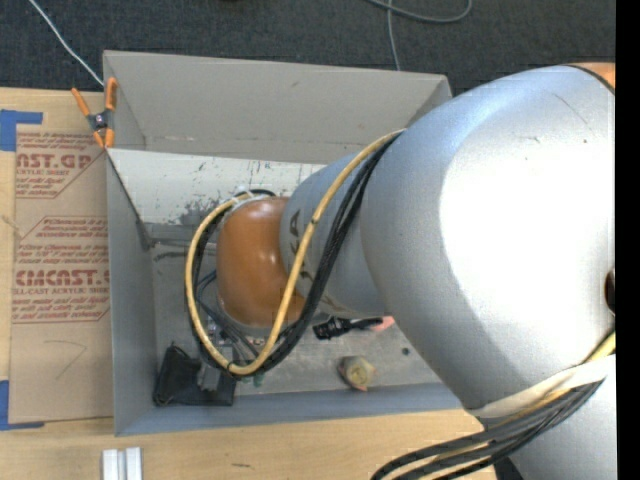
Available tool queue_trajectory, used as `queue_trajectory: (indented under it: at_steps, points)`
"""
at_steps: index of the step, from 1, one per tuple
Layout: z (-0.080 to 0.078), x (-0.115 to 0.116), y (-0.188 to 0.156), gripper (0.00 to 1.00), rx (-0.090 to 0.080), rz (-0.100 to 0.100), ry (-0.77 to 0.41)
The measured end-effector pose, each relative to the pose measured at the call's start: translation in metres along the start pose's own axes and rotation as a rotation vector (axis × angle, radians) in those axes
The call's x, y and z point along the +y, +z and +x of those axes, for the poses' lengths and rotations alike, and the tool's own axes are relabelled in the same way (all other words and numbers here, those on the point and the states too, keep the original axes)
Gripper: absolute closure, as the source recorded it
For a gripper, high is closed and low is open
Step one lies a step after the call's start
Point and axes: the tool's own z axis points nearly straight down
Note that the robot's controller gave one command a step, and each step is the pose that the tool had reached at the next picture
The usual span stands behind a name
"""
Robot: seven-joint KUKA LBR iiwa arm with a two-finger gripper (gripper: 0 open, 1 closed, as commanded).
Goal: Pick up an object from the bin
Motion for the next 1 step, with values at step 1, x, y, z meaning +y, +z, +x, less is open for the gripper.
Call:
queue_trajectory:
  at_steps: [1]
  points:
    - [0.0000, 0.0000, 0.0000, 1.00, 0.000, 0.000, 0.000]
